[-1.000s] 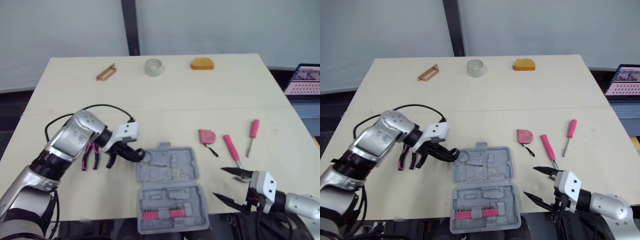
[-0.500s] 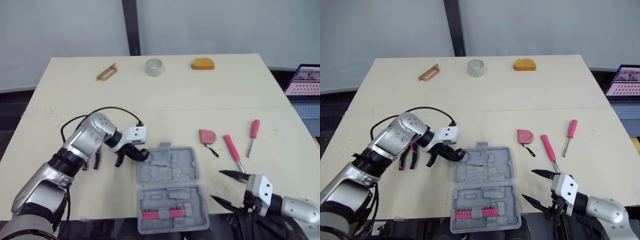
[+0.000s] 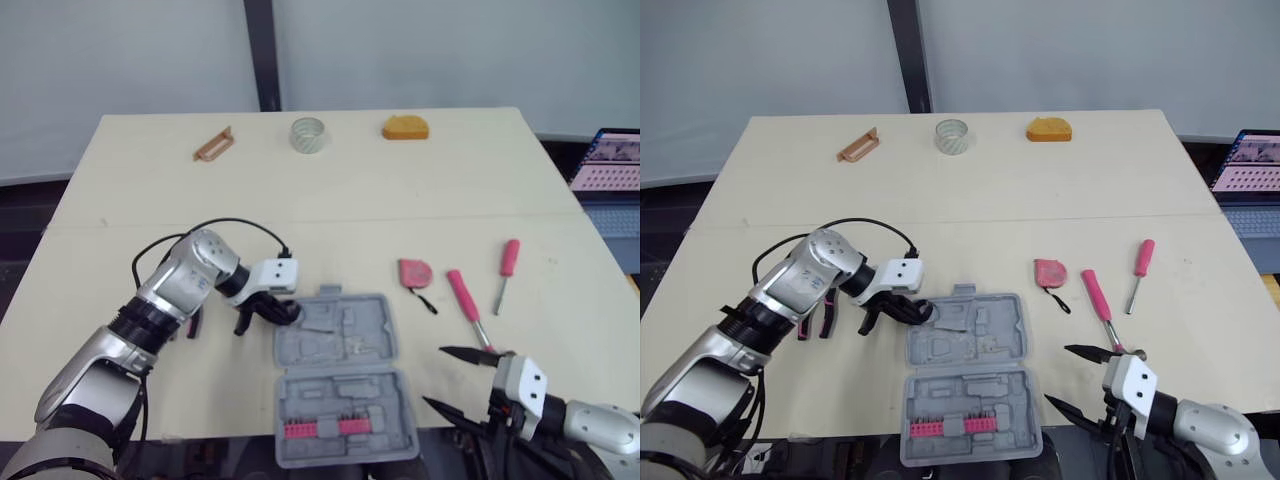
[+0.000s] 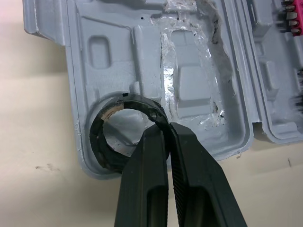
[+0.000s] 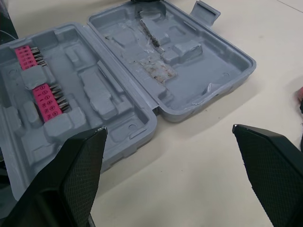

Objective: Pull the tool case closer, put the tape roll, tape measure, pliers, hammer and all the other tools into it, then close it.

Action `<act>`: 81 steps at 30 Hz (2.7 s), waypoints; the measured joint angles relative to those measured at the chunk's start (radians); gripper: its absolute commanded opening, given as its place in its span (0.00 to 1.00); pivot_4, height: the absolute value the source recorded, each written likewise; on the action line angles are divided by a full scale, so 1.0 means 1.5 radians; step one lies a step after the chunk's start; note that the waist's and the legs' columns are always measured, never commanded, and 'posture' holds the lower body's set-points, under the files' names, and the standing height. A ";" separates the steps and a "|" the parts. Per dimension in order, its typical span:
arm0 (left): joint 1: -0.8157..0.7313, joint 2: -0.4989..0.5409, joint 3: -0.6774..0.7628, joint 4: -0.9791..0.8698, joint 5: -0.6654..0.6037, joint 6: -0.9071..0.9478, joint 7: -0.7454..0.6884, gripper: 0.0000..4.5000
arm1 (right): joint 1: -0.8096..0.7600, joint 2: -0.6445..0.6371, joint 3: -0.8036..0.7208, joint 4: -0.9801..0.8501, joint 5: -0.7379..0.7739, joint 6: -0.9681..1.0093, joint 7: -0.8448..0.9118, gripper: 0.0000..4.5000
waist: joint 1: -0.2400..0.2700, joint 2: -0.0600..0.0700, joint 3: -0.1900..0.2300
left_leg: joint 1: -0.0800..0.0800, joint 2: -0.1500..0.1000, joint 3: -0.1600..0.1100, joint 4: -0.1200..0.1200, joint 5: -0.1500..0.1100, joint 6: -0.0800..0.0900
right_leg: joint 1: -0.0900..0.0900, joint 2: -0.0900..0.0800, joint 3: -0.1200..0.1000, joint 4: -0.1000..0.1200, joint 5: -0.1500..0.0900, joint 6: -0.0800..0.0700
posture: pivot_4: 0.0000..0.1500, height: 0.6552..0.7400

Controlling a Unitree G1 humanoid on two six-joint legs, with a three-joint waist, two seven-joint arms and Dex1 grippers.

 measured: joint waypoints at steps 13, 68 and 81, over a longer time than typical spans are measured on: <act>-0.009 -0.017 0.000 0.016 0.011 0.020 -0.002 0.58 | 0.006 0.000 -0.010 -0.026 0.003 0.006 -0.002 1.00 | 0.000 0.000 0.000 | 0.000 0.000 0.000 0.000 0.000 0.000 | 0.000 0.000 0.000 0.000 0.000 0.000 | 1.00 1.00; 0.196 -0.070 0.182 -0.124 -0.085 -0.004 0.248 0.29 | 0.002 0.000 -0.024 -0.020 0.010 0.012 -0.012 1.00 | 0.000 0.000 0.000 | 0.000 0.000 0.000 0.000 0.000 0.000 | 0.000 0.000 0.000 0.000 0.000 0.000 | 1.00 1.00; 0.232 -0.068 0.184 -0.114 -0.074 -0.059 0.278 0.29 | 0.003 0.000 -0.024 -0.019 0.010 0.011 -0.012 1.00 | 0.000 0.000 0.000 | 0.000 0.000 0.000 0.000 0.000 0.000 | 0.000 0.000 0.000 0.000 0.000 0.000 | 1.00 1.00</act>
